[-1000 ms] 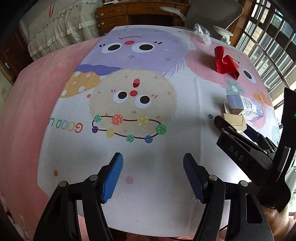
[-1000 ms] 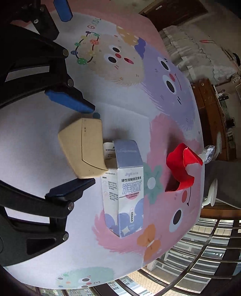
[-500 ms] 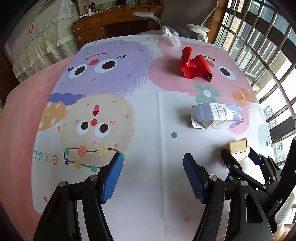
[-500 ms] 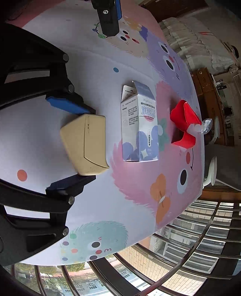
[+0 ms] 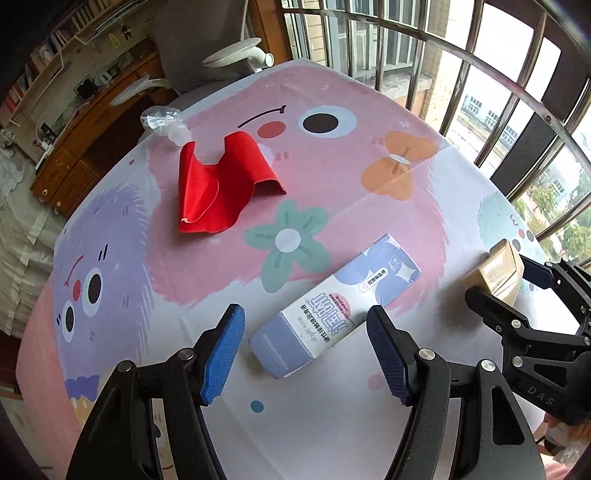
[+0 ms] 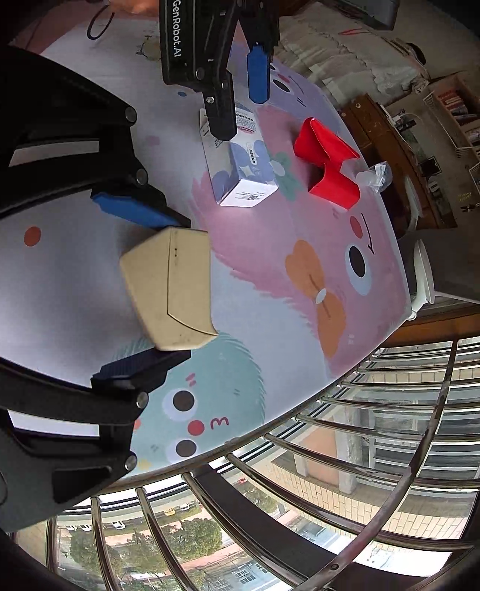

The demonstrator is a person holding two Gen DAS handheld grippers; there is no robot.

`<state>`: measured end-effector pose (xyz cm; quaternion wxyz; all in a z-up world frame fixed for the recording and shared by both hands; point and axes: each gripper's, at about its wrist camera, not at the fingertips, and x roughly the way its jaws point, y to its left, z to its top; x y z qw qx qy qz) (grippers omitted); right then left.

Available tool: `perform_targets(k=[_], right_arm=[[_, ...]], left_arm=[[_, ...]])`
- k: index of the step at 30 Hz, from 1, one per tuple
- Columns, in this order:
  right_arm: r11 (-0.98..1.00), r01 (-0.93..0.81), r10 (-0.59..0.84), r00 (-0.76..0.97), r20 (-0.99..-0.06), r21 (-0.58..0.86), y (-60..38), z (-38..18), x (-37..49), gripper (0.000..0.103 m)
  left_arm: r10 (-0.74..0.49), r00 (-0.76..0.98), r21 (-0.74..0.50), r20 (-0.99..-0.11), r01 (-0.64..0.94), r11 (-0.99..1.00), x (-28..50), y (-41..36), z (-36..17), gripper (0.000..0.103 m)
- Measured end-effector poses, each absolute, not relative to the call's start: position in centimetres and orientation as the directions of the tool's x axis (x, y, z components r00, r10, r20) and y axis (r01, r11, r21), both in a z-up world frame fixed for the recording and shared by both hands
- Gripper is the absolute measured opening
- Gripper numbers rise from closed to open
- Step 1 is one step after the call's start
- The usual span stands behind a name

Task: Collect trash
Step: 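Grasp the beige box with the right gripper while the left gripper grasps the milk carton, then carry the beige box and milk carton down over the bin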

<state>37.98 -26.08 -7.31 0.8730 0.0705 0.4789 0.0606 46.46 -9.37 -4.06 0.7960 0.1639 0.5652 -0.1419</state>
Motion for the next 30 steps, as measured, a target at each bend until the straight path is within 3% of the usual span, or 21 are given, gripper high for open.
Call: perform_targets(k=[8, 10, 15, 30], right_arm=[[0.980, -0.061, 0.190, 0.540, -0.820, 0.187, -25.9, -7.3, 37.7, 0.059], [0.980, -0.066, 0.191, 0.540, -0.819, 0.185, -25.9, -7.3, 37.5, 0.059], [0.980, -0.058, 0.194, 0.528, -0.827, 0.193, -26.0, -7.2, 37.0, 0.058], [0.975, -0.045, 0.206, 0.549, -0.810, 0.218, -22.7, -3.5, 26.9, 0.058]], left_arm=[[-0.038, 0.227, 0.091, -0.973, 0.530, 0.843, 48.6, -12.8, -6.9, 0.069], [-0.045, 0.222, 0.074, -0.974, 0.501, 0.862, 48.9, -12.9, -7.0, 0.053], [-0.093, 0.233, 0.009, -0.968, 0.403, 0.915, 48.3, -12.1, -6.4, 0.035], [-0.091, 0.373, 0.021, -0.923, 0.285, 0.958, 32.9, -7.4, -2.0, 0.034]])
